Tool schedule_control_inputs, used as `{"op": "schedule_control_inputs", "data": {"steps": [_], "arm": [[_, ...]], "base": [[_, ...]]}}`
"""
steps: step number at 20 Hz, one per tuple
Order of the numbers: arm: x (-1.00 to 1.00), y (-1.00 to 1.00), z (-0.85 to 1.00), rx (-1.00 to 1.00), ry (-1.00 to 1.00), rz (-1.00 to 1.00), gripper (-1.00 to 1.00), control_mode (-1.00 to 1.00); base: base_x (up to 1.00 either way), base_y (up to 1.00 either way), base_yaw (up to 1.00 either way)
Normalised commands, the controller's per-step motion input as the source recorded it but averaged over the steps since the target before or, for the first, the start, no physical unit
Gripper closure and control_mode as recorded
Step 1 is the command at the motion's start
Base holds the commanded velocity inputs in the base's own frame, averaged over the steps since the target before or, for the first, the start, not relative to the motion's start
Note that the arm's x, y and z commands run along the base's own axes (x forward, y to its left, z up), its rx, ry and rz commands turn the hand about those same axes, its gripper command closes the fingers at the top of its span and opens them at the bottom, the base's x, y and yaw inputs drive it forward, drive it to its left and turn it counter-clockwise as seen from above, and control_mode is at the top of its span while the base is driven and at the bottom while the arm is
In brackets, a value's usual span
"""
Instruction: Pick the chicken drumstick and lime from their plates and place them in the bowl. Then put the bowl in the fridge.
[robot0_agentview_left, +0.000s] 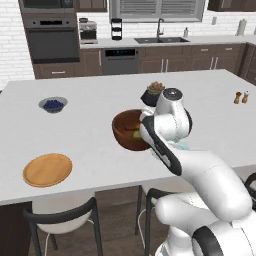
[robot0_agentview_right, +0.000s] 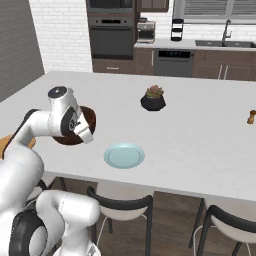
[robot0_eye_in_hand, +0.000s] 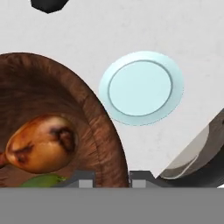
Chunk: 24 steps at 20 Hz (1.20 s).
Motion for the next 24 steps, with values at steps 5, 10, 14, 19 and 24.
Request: {"op": "schedule_control_inputs", "data": {"steps": [5,10,14,19,24], "arm": [[-0.95,-0.38,0.86,0.02,0.0,-0.06,1.0,-1.0],[-0.99,-0.3,0.06,0.0,0.0,-0.07,1.0,-1.0],[-0.76,-0.09,0.0,0.0,-0.01,-0.03,1.0,-1.0],[-0.41,-0.01,0.0,0.0,-0.03,0.0,1.0,-1.0],[-0.5,-0.17,0.0,0.02,-0.06,-0.08,1.0,1.0]], "base": [[0.0,0.0,0.0],[0.0,0.0,0.0],[0.0,0.0,0.0],[0.0,0.0,0.0],[-0.05,-0.08,-0.09]]}}
